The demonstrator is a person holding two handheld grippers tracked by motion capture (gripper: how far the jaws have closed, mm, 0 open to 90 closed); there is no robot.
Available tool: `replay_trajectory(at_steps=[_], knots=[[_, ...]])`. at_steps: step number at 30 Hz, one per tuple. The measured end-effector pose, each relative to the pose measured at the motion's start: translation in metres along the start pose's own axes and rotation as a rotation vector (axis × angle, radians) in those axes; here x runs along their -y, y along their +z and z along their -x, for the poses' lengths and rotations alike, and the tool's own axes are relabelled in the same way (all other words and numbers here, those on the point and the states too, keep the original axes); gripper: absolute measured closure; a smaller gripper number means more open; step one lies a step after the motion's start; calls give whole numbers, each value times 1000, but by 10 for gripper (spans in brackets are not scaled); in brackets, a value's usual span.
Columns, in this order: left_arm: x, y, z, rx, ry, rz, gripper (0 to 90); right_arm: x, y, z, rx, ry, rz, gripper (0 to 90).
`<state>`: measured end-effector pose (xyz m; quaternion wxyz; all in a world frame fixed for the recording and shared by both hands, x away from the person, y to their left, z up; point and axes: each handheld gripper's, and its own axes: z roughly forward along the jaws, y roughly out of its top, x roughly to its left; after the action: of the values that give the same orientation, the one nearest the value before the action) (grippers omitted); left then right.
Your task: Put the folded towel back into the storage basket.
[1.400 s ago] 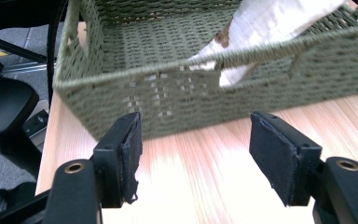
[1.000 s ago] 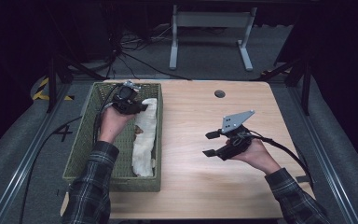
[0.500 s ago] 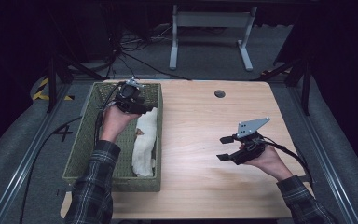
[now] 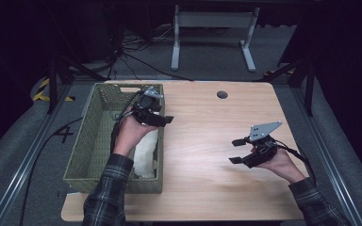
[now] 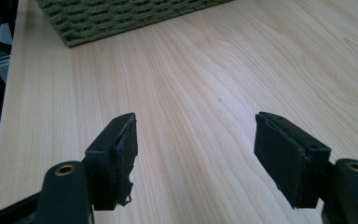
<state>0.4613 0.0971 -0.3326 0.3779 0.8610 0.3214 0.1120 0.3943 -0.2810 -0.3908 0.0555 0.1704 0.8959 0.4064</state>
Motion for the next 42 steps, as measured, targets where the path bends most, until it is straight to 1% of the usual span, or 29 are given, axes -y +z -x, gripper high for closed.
replay_trajectory(at_steps=[1,2,3,4,5,7,10,11,15,16,17,19,23,24,25,26,27,28,29,30,32,33,34,35,37,38,39,40,42], knots=[[-1,1,5,4,3,-2,332,3,-2,1,1,-2,-3,304],[-1,1,5,4,3,-2,327,6,-4,1,3,-1,-10,303],[-3,4,13,14,5,3,320,9,-6,1,8,-5,-15,302],[-3,4,13,14,5,3,318,10,-7,1,10,-4,-16,302],[-5,7,22,27,8,2,311,14,-9,1,11,3,-14,301],[-7,10,30,36,20,5,301,17,-12,2,20,6,-16,299],[-9,12,43,60,27,18,293,21,-15,2,29,14,-16,299],[-10,13,47,67,34,13,293,23,-15,1,36,16,-17,298],[-9,17,64,96,49,35,293,27,-17,0,46,23,-21,294],[-9,17,64,96,49,35,293,27,-17,0,46,23,-21,294],[-8,19,71,102,49,44,294,28,-18,0,52,30,-21,292],[-6,24,78,106,62,46,295,29,-17,-1,59,25,-25,286],[-2,33,92,121,67,34,294,33,-17,-4,62,25,-32,279],[0,35,96,132,66,32,293,34,-17,-4,62,28,-34,279],[0,35,96,132,66,32,293,34,-17,-4,62,28,-34,279],[1,37,100,141,63,39,293,36,-17,-5,62,28,-37,279],[3,41,107,146,71,35,293,39,-17,-5,66,29,-36,279],[3,41,107,146,71,35,293,39,-17,-5,66,29,-36,279],[4,46,117,143,93,16,293,41,-17,-5,64,30,-39,278],[4,46,117,143,93,16,293,41,-17,-5,64,30,-39,278],[7,54,128,152,97,13,292,45,-18,-7,75,34,-45,267],[7,54,128,152,97,13,292,45,-18,-7,75,34,-45,267],[10,61,136,157,105,2,292,48,-18,-7,74,37,-39,263],[10,61,136,157,105,2,291,48,-18,-7,74,37,-39,263],[15,71,144,163,115,-18,280,52,-18,-7,78,43,-45,256],[15,71,144,163,115,-18,274,52,-18,-7,78,43,-45,256],[19,78,148,167,125,-25,270,56,-20,-6,79,53,-47,255],[19,78,148,167,125,-25,266,56,-20,-6,79,53,-47,255],[27,87,153,175,126,-38,253,60,-22,-6,89,65,-44,255]])
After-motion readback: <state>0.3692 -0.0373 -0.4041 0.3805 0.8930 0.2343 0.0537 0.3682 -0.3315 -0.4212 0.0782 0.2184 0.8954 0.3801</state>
